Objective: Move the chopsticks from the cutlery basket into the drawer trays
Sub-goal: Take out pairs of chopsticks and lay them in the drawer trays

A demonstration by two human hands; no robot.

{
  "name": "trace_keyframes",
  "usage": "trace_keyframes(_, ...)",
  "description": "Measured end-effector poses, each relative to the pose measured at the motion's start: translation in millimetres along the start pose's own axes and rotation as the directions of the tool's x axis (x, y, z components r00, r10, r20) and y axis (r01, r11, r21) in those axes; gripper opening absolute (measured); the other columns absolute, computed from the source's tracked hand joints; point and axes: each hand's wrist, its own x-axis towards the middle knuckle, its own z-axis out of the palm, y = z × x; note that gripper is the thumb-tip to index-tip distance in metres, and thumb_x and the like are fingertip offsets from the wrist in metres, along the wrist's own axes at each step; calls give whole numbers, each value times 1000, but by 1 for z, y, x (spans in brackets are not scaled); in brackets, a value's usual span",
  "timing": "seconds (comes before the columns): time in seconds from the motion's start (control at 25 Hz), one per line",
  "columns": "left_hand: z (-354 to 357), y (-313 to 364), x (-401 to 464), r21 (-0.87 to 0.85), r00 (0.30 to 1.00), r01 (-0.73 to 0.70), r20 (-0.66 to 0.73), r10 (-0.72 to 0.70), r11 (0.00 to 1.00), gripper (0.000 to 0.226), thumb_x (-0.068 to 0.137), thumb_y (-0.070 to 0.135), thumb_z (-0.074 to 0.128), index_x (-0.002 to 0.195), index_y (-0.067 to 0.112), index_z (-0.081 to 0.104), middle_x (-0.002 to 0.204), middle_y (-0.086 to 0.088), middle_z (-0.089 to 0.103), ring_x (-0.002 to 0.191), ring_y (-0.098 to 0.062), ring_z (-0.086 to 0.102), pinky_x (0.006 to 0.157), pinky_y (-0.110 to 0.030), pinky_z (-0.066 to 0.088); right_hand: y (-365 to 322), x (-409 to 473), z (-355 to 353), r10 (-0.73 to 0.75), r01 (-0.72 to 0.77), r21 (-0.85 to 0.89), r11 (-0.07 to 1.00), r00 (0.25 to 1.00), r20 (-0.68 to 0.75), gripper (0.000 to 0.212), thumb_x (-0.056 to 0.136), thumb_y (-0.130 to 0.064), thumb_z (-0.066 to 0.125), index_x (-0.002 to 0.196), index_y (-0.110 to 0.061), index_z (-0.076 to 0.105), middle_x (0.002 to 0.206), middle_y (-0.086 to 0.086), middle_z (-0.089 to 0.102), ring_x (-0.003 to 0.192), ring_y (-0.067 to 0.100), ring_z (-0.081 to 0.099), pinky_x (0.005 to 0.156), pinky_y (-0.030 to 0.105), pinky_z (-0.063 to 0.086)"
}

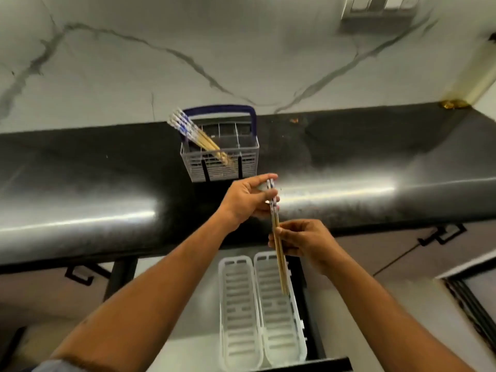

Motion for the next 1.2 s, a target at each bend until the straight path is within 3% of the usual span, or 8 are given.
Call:
trace_keyframes(0.24,-24,-109,-34,62,976,202,-91,-196,977,56,92,14,64,144,17,42,101,-18,73,86,-19,74,76,-29,62,120,13,18,215,-216,1,976,972,-93,10,93,-7,63,92,-4,72,91,17,76,84,26,75,78,37,61)
trace_keyframes(0.44,-65,-143,-74,-57,916,270,-291,-275,961,36,95,26,59,126,6,60,103,-14,74,91,-22,75,75,-27,62,172,19,37,274,-301,-94,949,934,-228,14,89,-10,68,80,-16,76,83,9,77,87,28,74,83,43,60)
trace_keyframes(0.52,-76,-144,-80,-88,907,261,-319,-275,961,31,96,26,58,121,8,62,102,-14,75,90,-22,75,75,-27,62,177,21,44,297,-336,-117,935,917,-265,14,88,-13,71,77,-19,76,80,4,77,83,23,73,77,37,61)
trace_keyframes(0.6,-82,-143,-80,-119,897,258,-339,-284,959,28,97,27,57,119,10,63,102,-14,75,91,-23,75,77,-29,62,179,27,49,330,-402,-172,900,883,-335,16,87,-14,72,71,-18,73,74,2,73,71,18,69,57,25,55)
trace_keyframes(0.68,-85,-141,-78,-159,888,259,-350,-300,953,27,97,27,55,117,11,64,102,-14,76,92,-24,75,78,-31,62,183,37,52,368,-481,-231,846,840,-399,14,85,-11,70,72,-16,69,72,2,68,64,17,64,51,26,51)
trace_keyframes(0.76,-85,-142,-77,-184,882,264,-352,-314,947,26,97,26,55,116,10,64,100,-15,76,92,-26,75,78,-31,62,185,47,56,404,-544,-274,793,807,-431,7,83,-5,65,83,-12,66,84,8,69,71,21,65,63,33,59)
trace_keyframes(0.96,-88,-142,-78,-194,878,254,-365,-310,948,24,96,25,56,113,11,66,98,-14,77,91,-27,75,78,-31,62,194,60,60,393,-588,-413,696,793,-466,15,85,-2,59,99,-8,62,102,11,65,96,29,66,85,39,59)
trace_keyframes(1.2,-90,-144,-76,-213,877,242,-369,-307,947,25,95,24,58,113,9,67,97,-16,77,91,-28,75,77,-31,62,201,60,59,303,-505,-575,644,858,-415,11,90,-2,57,88,-9,65,90,7,65,80,22,64,75,32,59)
